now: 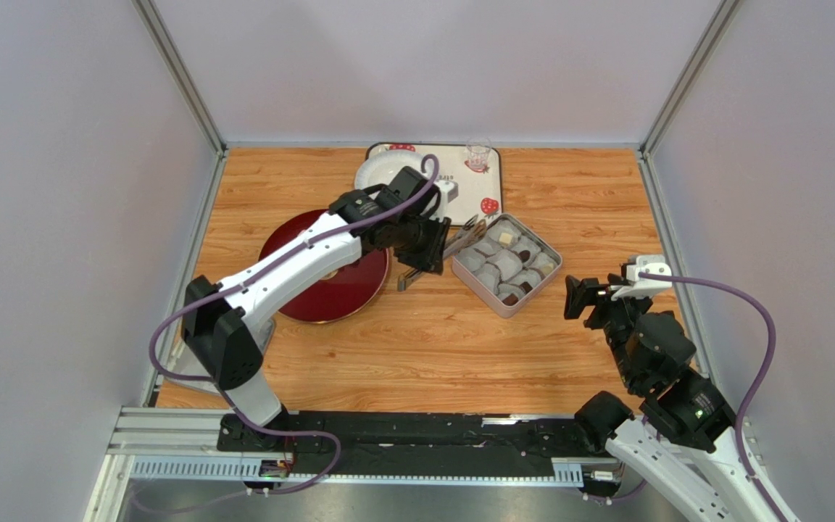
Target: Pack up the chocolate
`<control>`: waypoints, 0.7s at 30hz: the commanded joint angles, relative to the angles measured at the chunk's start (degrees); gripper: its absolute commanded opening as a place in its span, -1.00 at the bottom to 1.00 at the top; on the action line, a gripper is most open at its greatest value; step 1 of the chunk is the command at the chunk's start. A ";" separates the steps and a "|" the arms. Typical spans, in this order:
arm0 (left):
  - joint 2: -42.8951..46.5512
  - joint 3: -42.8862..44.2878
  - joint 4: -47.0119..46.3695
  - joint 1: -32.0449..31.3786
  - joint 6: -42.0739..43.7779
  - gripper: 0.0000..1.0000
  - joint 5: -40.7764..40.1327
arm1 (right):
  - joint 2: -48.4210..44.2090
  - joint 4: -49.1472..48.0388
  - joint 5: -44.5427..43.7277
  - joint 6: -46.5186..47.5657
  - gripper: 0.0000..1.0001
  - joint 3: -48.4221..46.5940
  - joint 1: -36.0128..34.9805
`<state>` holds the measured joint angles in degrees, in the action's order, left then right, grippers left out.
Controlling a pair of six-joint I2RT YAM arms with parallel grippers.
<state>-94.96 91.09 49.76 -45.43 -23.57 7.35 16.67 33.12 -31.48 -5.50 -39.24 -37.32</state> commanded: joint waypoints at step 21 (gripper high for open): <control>-17.10 15.34 0.08 -6.78 8.36 -0.35 1.79 | 0.12 -2.10 -7.26 1.02 0.51 0.57 -0.12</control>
<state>-111.37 102.87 49.82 -51.99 -18.02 9.78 16.67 33.15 -34.61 -5.08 -38.98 -37.32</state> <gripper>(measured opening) 0.355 0.755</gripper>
